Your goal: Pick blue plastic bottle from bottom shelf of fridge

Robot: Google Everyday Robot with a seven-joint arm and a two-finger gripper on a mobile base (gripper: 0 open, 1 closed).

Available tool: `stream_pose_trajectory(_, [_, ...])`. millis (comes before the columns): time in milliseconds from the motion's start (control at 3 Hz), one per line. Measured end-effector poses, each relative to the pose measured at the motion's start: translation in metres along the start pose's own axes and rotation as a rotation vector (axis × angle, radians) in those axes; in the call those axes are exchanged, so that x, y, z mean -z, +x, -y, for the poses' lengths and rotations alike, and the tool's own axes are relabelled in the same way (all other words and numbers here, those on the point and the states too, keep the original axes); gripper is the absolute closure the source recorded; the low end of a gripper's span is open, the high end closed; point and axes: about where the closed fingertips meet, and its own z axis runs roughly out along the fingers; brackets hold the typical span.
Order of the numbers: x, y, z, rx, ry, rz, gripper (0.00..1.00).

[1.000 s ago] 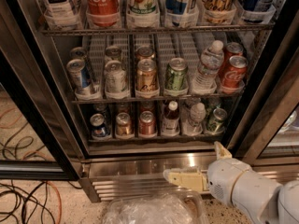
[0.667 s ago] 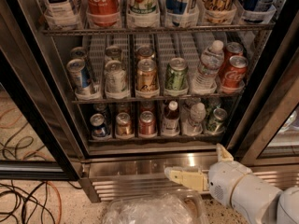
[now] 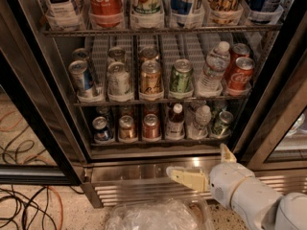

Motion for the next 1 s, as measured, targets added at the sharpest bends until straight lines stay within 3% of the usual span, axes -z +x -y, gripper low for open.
stream_pose_trajectory(333, [0.001,-0.009,0.025,0.101,0.109,0.095,0.00])
stream_pose_trajectory(667, [-0.025,-0.042,0.004,0.233,0.124,0.211,0.00])
stream_pose_trajectory(1000, [-0.031,-0.052,0.009,0.224,0.156,0.261,0.00])
